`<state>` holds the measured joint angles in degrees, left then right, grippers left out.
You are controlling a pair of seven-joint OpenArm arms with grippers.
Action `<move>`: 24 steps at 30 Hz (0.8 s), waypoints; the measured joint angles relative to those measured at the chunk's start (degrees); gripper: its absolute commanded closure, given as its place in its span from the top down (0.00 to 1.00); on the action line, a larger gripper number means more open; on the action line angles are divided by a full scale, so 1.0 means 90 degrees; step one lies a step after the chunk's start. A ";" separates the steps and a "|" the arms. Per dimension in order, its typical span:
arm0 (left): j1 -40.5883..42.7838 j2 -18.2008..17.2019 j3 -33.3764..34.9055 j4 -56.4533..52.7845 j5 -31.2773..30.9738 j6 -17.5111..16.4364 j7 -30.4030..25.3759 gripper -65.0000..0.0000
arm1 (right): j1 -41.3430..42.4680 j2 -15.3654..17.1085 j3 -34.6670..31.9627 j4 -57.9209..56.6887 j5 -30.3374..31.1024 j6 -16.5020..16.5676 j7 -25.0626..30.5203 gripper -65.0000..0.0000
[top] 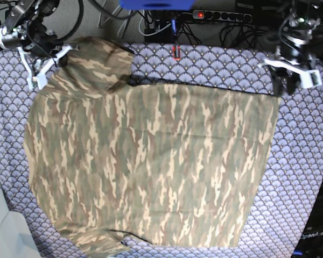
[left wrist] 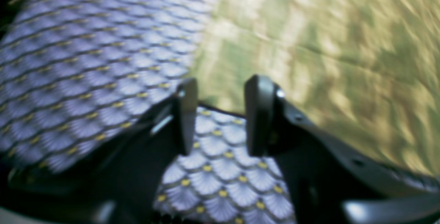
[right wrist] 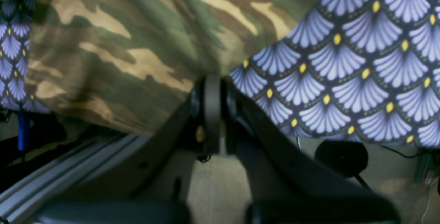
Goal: Fold the T-shirt properly
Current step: 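Lower the left gripper onto the shirt's shoulder corner and grasp it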
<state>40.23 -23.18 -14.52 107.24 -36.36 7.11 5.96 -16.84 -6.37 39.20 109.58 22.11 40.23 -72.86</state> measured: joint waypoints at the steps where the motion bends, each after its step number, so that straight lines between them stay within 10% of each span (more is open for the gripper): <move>1: -0.0039 0.0148 -0.0121 -0.0153 -0.0085 -0.0090 0.0022 0.48 | 0.0002 -0.0002 -0.0002 0.0000 -0.0005 0.0000 0.0002 0.00; 24: -0.2181 0.0546 -0.0282 -0.2346 -0.0010 -0.0097 0.0981 0.53 | -0.0002 0.0075 -0.0007 -0.0002 -0.0027 0.0000 0.0000 0.01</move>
<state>20.60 -18.26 -17.06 86.13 -36.45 6.24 14.79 -16.86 -5.69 39.13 109.56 21.87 40.23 -72.86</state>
